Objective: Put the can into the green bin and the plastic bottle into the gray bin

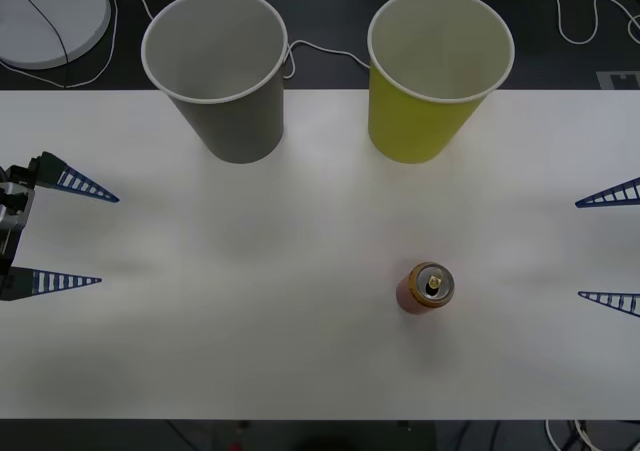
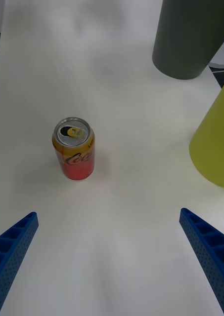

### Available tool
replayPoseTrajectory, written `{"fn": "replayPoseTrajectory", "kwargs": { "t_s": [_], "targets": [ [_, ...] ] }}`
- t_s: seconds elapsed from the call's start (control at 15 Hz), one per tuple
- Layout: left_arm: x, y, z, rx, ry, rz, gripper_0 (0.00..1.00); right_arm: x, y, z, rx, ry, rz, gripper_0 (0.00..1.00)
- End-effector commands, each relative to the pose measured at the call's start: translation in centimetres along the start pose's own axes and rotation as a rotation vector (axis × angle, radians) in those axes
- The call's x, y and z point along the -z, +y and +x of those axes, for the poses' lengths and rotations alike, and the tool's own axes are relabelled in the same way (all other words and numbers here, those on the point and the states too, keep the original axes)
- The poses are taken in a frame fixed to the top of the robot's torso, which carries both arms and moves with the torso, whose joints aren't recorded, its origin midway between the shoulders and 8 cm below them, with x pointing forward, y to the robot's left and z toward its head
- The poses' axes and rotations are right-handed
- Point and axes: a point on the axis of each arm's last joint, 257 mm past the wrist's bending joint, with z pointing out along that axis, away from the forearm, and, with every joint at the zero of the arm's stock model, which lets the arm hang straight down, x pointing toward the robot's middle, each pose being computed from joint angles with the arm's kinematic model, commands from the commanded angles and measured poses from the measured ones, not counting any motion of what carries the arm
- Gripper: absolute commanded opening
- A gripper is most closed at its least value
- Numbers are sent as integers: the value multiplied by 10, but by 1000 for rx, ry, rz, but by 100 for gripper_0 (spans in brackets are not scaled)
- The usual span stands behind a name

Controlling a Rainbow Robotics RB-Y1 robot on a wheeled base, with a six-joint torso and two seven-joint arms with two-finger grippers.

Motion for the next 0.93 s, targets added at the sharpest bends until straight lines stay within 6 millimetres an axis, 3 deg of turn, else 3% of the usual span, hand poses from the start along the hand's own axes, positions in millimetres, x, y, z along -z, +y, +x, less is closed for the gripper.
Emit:
{"fn": "replayPoseTrajectory", "kwargs": {
  "t_s": [0.07,0.4,0.93],
  "targets": [
    [0,0,0,0,0,0,100,0,0,0,0,0,0,100],
    [0,0,0,0,0,0,100,-1,9,9,-55,-22,-17,100],
    [0,0,0,0,0,0,100,-22,35,40,-36,-120,-78,100]
  ]
}}
